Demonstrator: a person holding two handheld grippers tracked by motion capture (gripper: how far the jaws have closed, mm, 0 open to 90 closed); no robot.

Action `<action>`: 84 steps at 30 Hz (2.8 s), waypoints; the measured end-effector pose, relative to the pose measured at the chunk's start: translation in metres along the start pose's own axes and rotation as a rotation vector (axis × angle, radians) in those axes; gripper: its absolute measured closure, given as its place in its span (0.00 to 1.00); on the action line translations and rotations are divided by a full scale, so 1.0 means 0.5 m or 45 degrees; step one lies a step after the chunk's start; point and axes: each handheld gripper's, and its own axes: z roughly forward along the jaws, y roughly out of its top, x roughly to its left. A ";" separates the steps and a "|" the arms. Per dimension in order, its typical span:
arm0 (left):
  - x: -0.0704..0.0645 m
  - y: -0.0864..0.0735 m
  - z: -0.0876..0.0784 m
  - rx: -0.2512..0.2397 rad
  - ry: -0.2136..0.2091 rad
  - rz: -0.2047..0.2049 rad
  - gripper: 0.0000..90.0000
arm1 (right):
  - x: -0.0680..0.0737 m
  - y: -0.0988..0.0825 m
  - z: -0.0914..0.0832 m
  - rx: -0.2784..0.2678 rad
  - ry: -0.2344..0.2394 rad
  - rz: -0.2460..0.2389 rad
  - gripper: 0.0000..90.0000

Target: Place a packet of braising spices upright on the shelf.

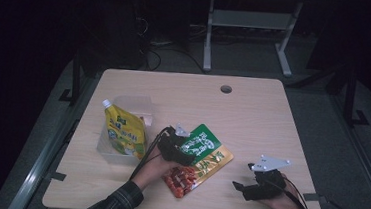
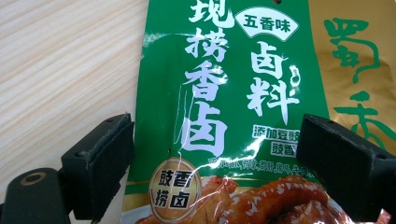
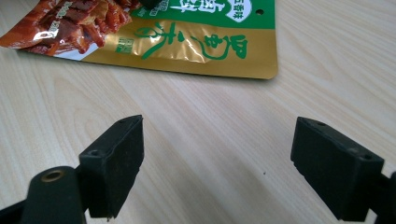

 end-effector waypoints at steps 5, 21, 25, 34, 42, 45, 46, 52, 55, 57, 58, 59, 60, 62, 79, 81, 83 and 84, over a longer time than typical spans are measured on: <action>-0.024 0.004 0.005 -0.002 -0.034 0.049 0.12 | 0.001 -0.004 -0.004 0.003 -0.005 0.011 0.19; -0.029 -0.016 -0.019 0.018 -0.139 0.131 0.18 | -0.003 -0.006 -0.006 -0.004 0.004 0.006 0.19; -0.040 -0.013 -0.027 0.031 -0.118 0.165 0.46 | -0.003 -0.006 -0.007 -0.012 0.006 0.018 0.19; -0.038 -0.010 -0.033 0.058 -0.159 0.193 0.87 | -0.005 -0.003 -0.010 -0.028 0.006 0.024 0.19; -0.036 -0.012 -0.040 -0.029 -0.186 0.198 0.99 | -0.007 -0.002 -0.010 -0.035 0.006 0.035 0.19; -0.032 -0.008 -0.048 -0.089 -0.211 0.157 0.99 | -0.007 -0.002 -0.013 -0.041 0.001 0.048 0.19; -0.031 -0.008 -0.051 -0.105 -0.219 0.145 0.99 | -0.007 -0.002 -0.014 -0.046 0.000 0.051 0.19; -0.025 0.006 -0.087 -0.242 -0.265 0.092 0.99 | -0.008 -0.001 -0.019 -0.054 -0.004 0.081 0.19; -0.023 0.014 -0.109 -0.307 -0.268 0.066 0.99 | -0.009 0.001 -0.024 -0.078 -0.003 0.108 0.19; -0.022 0.017 -0.119 -0.333 -0.276 0.056 0.99 | -0.009 0.003 -0.024 -0.095 0.015 0.124 0.18; -0.021 0.019 -0.124 -0.349 -0.280 0.051 0.99 | -0.007 0.005 -0.023 -0.099 0.023 0.130 0.18; -0.021 0.020 -0.128 -0.359 -0.283 0.046 0.99 | -0.005 0.007 -0.022 -0.102 0.036 0.131 0.18; -0.020 0.021 -0.133 -0.373 -0.284 0.044 0.99 | -0.003 0.009 -0.020 -0.112 0.047 0.129 0.18; -0.019 0.025 -0.142 -0.397 -0.293 0.038 0.99 | 0.006 0.016 -0.014 -0.140 0.090 0.139 0.18; -0.019 0.031 -0.164 -0.485 -0.304 -0.003 0.99 | 0.033 0.088 0.039 -0.404 0.266 0.195 0.55; -0.018 0.030 -0.165 -0.491 -0.304 -0.011 0.99 | 0.034 0.092 0.041 -0.439 0.266 0.201 0.61; -0.018 0.029 -0.164 -0.488 -0.301 -0.012 0.99 | 0.034 0.096 0.043 -0.473 0.263 0.222 0.69; -0.017 0.029 -0.164 -0.489 -0.303 -0.015 0.99 | 0.033 0.099 0.043 -0.482 0.260 0.218 0.75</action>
